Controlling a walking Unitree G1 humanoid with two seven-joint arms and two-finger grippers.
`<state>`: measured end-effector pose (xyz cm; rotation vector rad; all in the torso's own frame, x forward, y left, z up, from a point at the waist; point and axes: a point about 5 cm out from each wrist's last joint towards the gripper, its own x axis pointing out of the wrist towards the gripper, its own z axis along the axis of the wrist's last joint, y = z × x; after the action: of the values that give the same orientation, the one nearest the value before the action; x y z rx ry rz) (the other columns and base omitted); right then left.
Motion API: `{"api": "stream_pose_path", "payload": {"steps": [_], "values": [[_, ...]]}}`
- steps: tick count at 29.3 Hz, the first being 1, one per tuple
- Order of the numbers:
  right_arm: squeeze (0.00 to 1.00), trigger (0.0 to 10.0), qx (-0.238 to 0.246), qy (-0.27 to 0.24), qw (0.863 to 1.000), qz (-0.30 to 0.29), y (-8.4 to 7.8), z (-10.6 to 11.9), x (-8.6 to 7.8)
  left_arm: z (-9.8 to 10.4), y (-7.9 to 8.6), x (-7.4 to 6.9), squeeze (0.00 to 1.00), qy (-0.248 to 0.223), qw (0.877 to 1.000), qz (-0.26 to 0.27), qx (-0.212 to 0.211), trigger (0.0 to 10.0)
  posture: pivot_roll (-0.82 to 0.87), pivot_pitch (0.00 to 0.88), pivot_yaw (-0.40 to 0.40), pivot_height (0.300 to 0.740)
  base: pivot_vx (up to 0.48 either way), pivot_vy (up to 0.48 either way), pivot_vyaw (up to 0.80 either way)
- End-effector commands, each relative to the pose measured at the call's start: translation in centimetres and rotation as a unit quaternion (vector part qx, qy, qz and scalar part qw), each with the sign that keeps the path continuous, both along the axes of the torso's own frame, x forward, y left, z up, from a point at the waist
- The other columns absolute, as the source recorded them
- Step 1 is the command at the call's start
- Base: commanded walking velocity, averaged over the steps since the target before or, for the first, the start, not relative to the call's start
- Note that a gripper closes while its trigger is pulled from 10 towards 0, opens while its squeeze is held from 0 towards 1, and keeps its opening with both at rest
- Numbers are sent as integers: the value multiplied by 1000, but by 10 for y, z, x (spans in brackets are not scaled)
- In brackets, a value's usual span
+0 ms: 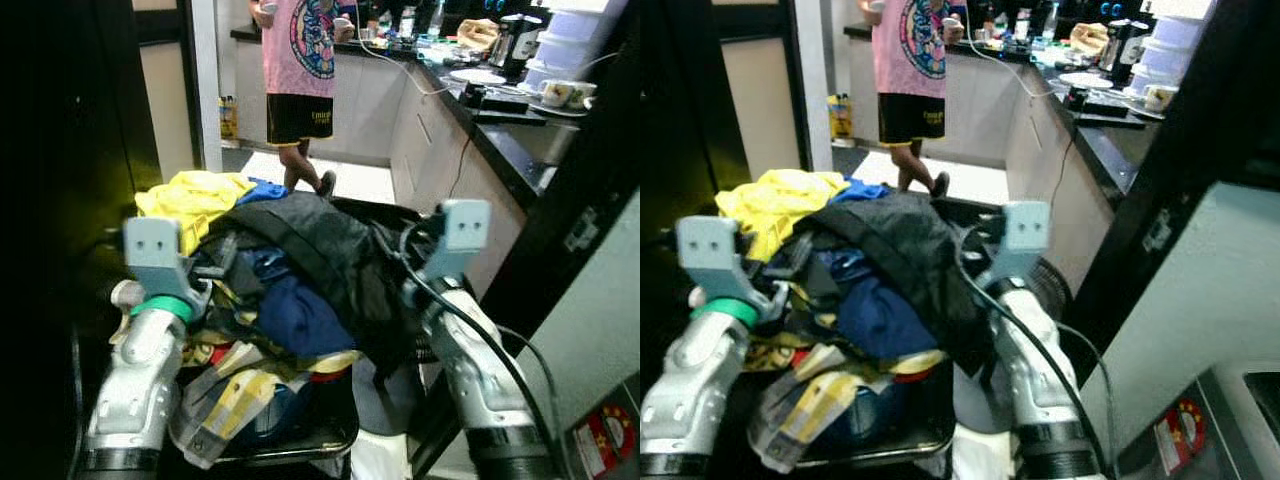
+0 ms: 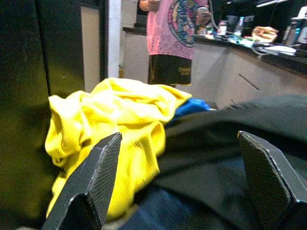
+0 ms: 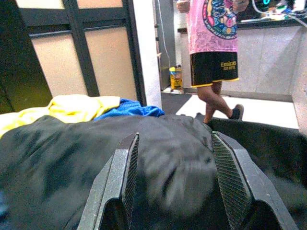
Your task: Clothes washing
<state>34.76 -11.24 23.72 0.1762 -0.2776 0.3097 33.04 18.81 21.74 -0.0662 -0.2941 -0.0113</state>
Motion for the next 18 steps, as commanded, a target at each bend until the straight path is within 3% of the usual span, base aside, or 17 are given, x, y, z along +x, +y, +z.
{"api": "stream_pose_path", "payload": {"steps": [1, 12, 18], "values": [[0, 10000, 0, 4, 1000, -8, -7, 1, 3, -2, -6, 1, 0, 4, 1000, -10, -3, 10000, -9, 0, -37, 740, 0, 0, 0], [0, 10000, 16, -21, 1000, 17, -2, 28, 12, 14, -12, -3, 0, -29, 999, -12, -41, 10000, -15, 9, -55, 740, 0, 0, 0], [0, 10000, 11, -24, 999, 33, 2, 33, 16, 16, -12, -4, 0, -33, 999, -19, -30, 10000, -21, 14, -63, 740, 0, 0, 0]]}}
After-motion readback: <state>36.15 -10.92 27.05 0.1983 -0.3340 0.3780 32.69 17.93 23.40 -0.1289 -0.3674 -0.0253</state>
